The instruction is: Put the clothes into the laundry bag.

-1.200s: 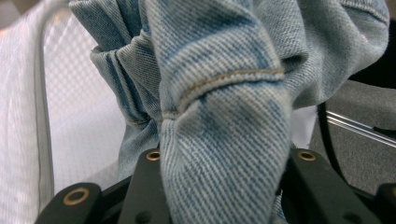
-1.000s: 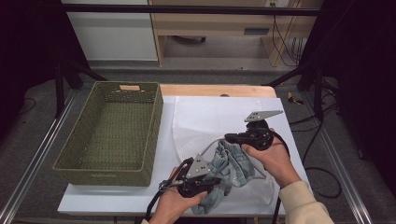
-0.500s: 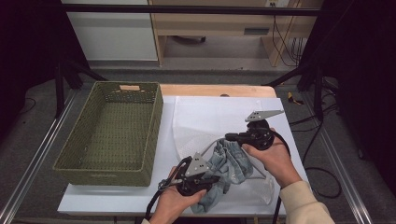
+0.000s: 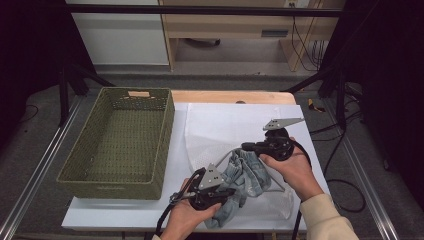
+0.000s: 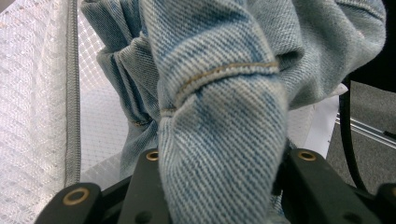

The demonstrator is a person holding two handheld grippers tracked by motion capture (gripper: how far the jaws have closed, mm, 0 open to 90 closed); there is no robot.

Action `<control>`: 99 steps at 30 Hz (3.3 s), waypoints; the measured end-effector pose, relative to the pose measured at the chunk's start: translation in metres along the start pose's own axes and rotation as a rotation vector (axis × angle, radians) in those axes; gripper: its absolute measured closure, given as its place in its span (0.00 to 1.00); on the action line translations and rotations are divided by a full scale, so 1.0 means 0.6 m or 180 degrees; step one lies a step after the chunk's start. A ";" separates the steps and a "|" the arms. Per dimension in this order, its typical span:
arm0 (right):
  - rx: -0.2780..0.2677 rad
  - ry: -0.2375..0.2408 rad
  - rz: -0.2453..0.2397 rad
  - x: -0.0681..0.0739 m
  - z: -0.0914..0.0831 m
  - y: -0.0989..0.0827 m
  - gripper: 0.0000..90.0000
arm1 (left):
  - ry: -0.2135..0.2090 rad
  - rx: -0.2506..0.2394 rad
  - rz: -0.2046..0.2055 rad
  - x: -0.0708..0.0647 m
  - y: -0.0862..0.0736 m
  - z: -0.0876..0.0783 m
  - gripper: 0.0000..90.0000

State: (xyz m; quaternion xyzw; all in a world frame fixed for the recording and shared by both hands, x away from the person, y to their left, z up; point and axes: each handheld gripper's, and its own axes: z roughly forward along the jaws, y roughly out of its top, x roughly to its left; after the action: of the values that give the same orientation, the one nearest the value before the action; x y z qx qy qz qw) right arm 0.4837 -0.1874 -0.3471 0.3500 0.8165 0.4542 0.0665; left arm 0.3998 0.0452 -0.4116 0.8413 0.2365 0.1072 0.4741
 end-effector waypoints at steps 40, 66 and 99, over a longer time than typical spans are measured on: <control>-0.0127 -0.0054 -0.0055 0.003 -0.032 0.007 0.99 | 0.0103 -0.0046 0.0101 -0.004 0.012 0.007 0.72; -0.0187 -0.0055 -0.0090 0.009 -0.057 0.013 0.99 | 0.0372 0.0114 -0.0390 0.028 0.010 0.040 0.71; -0.0031 -0.0089 0.0096 0.022 0.006 -0.036 0.99 | 0.0465 -0.0363 -0.0505 0.038 0.012 0.029 0.32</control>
State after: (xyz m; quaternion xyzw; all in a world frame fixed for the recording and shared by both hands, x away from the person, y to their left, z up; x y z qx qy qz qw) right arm 0.4640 -0.1840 -0.3634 0.3683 0.8080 0.4542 0.0728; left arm 0.4285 0.0407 -0.4155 0.7815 0.3298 0.1437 0.5097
